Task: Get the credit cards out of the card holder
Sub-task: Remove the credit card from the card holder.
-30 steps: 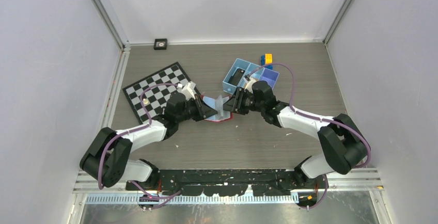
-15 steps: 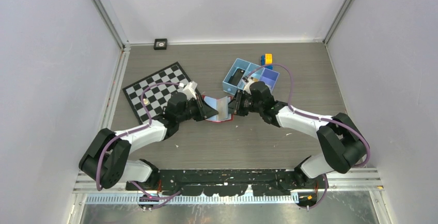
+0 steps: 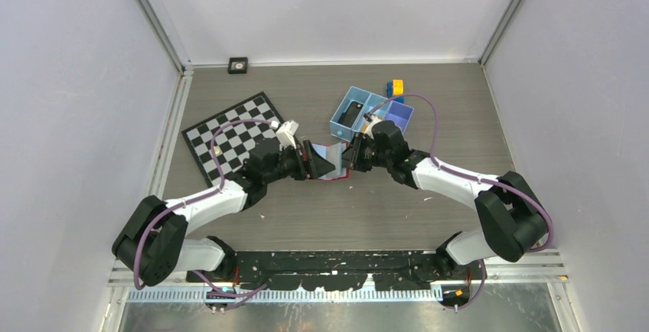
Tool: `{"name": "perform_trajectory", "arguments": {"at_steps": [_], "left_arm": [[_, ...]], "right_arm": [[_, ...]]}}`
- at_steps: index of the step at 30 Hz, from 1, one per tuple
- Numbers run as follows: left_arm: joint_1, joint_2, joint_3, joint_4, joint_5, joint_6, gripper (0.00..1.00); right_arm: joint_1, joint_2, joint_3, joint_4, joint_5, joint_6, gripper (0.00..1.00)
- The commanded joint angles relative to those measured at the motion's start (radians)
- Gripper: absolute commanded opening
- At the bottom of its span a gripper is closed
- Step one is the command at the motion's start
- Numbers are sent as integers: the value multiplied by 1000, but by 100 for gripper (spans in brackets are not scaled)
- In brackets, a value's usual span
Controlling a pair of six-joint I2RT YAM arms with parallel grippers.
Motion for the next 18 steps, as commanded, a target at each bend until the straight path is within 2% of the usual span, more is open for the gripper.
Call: {"name": "perform_trajectory", "arguments": {"at_steps": [1,18], "left_arm": [[-22,11,58,8,-15,46,75],[-69,99,150,-141,-75,99,78]], "right_arm": [[12,-26,34,9,33,-22,1],[78,-3,91,-86,129,-75,1]]}}
